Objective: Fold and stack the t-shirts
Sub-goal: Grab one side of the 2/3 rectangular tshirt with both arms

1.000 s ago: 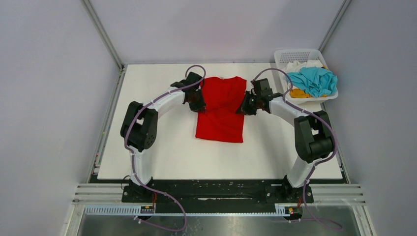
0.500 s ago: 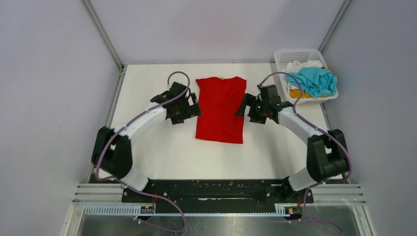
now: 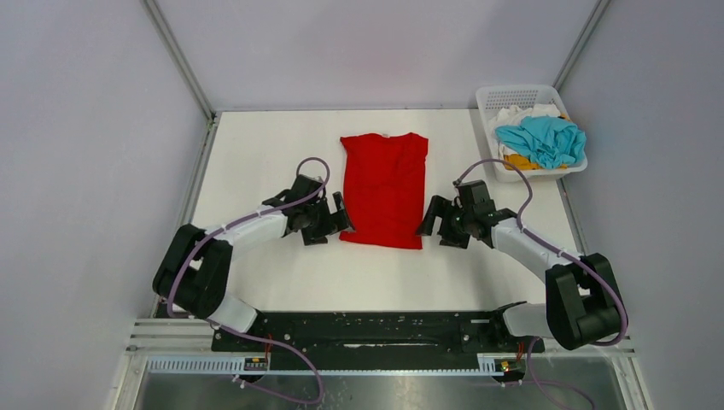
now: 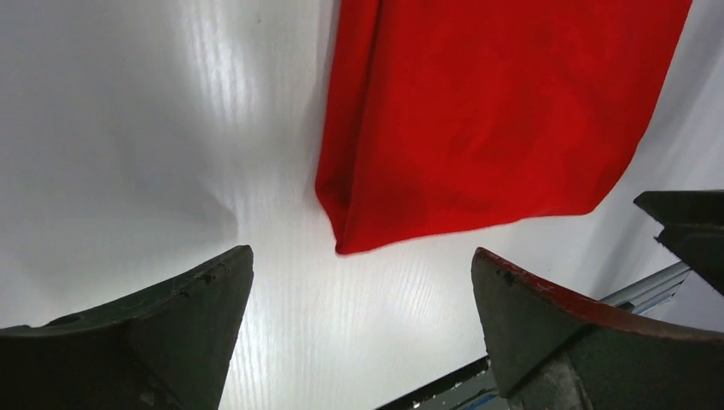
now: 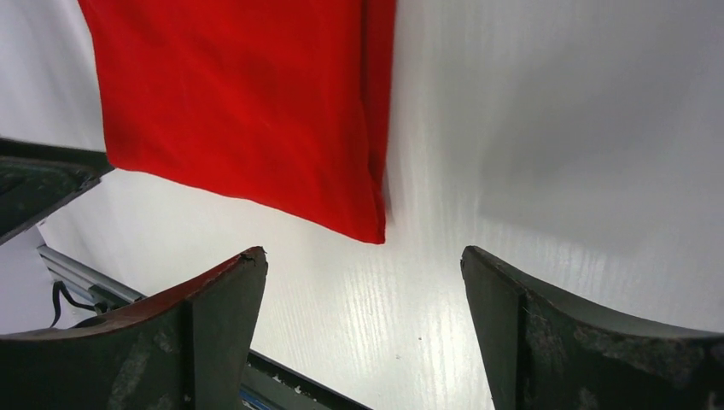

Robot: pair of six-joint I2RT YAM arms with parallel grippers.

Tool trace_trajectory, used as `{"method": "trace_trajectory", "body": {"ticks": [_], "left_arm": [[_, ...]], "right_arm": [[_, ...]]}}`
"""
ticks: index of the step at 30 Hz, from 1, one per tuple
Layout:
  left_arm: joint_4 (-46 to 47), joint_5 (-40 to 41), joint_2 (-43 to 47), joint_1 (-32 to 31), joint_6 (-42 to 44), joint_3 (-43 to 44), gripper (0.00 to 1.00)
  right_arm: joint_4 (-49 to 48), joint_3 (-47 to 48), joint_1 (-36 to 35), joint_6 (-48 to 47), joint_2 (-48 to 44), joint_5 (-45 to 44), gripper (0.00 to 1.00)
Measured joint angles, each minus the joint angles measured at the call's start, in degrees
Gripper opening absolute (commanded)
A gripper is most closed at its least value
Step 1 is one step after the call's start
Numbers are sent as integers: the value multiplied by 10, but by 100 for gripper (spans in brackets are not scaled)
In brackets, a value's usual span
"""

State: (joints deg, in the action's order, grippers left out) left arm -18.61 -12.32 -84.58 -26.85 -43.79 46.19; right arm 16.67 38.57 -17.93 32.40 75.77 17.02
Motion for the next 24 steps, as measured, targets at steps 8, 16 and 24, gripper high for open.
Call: {"method": "trace_trajectory", "body": {"ticks": [8, 16, 24], "left_arm": [[51, -26, -66, 1, -12, 15, 99], [69, -51, -99, 3, -23, 33, 26], [69, -54, -119, 5, -31, 19, 0]], "right_arm": [[-24, -6, -22, 23, 11, 0, 90], [-35, -12, -25, 26, 18, 0, 89], [-50, -16, -31, 33, 42, 1, 81]]}}
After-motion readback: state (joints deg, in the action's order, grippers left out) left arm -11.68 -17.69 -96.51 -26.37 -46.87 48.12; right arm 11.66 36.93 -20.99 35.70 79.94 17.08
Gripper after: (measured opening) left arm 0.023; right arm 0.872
